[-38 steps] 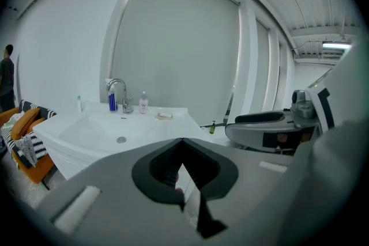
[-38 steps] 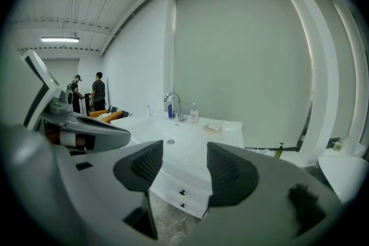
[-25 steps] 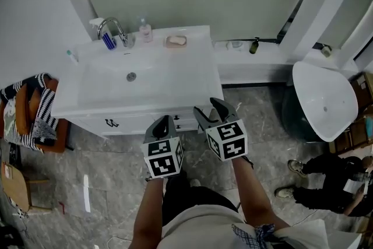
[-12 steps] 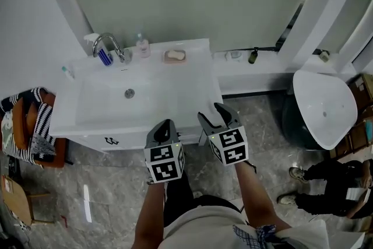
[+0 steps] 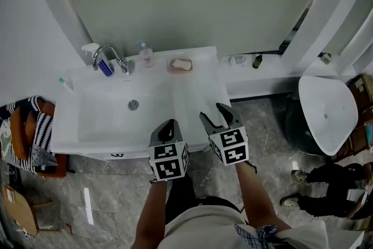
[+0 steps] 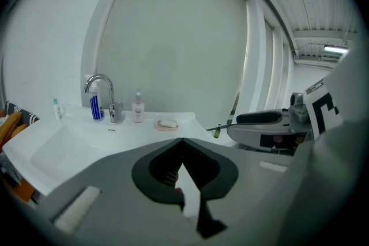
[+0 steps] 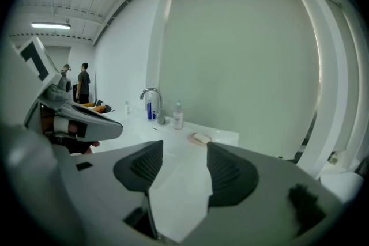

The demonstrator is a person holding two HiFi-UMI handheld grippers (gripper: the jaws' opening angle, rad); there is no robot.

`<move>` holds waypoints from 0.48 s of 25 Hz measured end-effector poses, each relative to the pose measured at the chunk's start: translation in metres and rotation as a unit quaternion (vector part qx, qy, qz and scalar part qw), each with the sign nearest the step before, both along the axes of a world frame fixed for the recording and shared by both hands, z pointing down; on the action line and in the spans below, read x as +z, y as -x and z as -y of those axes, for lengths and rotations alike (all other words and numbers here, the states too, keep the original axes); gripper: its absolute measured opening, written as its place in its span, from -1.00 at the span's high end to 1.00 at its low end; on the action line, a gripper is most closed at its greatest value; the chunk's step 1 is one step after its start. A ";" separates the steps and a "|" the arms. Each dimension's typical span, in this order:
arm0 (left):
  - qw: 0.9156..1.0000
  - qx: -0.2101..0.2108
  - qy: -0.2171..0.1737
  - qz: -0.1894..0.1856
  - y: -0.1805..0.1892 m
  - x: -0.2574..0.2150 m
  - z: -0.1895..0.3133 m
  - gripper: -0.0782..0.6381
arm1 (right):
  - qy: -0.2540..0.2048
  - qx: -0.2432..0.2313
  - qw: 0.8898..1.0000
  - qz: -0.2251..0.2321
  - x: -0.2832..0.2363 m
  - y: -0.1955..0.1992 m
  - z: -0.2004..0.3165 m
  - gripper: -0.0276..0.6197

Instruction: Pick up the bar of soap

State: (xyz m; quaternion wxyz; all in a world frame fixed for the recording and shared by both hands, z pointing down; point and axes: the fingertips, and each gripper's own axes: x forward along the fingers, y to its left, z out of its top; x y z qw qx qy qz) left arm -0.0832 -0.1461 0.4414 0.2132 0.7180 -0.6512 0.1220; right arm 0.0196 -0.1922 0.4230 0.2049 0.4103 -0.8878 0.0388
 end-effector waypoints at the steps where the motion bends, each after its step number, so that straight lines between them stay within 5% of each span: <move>1: 1.000 0.006 0.001 0.001 0.002 0.001 0.005 0.76 | 0.000 0.005 1.000 -0.002 0.001 0.002 0.004 0.17; 12: 0.999 0.040 0.008 -0.006 0.037 0.001 0.062 0.76 | 0.006 0.026 0.999 -0.021 0.005 0.041 0.047 0.17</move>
